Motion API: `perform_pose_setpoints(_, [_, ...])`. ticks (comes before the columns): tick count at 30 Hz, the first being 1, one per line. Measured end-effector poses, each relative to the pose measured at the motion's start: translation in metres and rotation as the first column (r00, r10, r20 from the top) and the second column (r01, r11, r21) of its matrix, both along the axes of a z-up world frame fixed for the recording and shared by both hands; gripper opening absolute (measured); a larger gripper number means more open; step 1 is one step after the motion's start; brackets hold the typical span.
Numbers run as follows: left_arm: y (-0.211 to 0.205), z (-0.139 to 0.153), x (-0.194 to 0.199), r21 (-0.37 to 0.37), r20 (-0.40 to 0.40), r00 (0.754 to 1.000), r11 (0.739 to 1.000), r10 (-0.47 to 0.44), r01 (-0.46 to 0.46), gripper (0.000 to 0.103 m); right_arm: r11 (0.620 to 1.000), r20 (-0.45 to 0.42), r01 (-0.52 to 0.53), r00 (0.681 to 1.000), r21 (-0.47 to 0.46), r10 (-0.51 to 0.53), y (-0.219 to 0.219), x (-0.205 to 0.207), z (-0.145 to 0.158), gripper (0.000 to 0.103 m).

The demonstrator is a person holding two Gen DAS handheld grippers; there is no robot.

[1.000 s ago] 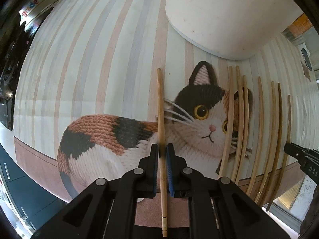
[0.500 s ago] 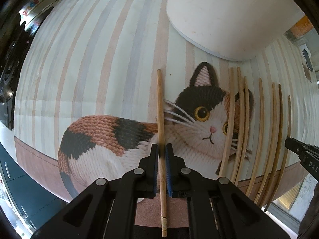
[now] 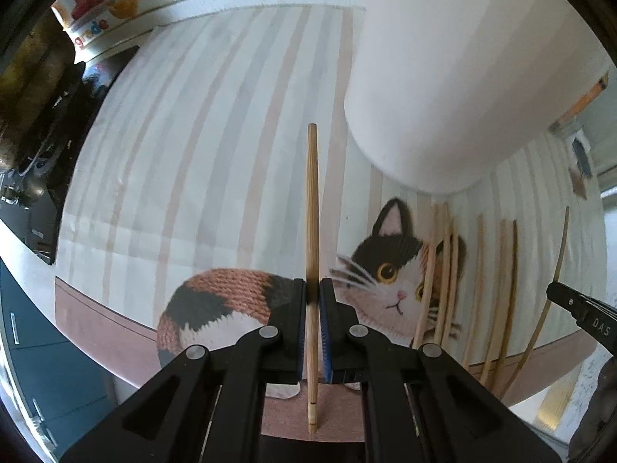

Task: Organize utensils
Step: 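Lift the left tool's chopstick over the cream holder while the right tool carries its chopstick there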

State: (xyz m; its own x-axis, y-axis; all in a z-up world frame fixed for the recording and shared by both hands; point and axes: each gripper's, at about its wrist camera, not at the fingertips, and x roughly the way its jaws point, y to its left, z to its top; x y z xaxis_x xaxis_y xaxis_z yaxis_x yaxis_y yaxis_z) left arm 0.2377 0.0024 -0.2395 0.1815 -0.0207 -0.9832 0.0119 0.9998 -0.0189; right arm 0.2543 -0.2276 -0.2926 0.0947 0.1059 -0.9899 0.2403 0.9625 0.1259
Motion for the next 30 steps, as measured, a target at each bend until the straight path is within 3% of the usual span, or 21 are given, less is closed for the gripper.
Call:
perform_pose_setpoints(8, [0.011, 0.044, 0.006, -0.012, 0.123, 0.991, 0.998, 0.057, -0.056, 0.004, 1.0, 0.091, 0.001, 0.996, 0.012, -0.002, -0.009, 0.013, 0.042, 0.007])
perform_pose_setpoints(16, [0.028, 0.099, 0.017, -0.042, 0.275, 0.955, 0.994, 0.112, -0.105, 0.004, 1.0, 0.204, -0.011, 0.979, 0.023, 0.006, 0.001, 0.012, 0.07, 0.007])
perform_pose_setpoints(20, [0.034, 0.135, 0.024, -0.068, 0.354, 0.926, 0.991, 0.132, -0.115, 0.004, 0.999, 0.269, -0.016, 0.963, 0.044, 0.003, 0.015, 0.017, 0.088, 0.007])
perform_pose_setpoints(30, [0.042, 0.236, 0.03, -0.145, 0.523, 0.836, 0.984, 0.169, -0.108, 0.004, 0.991, 0.468, -0.034, 0.883, 0.126, -0.029, 0.011, 0.037, 0.19, 0.007])
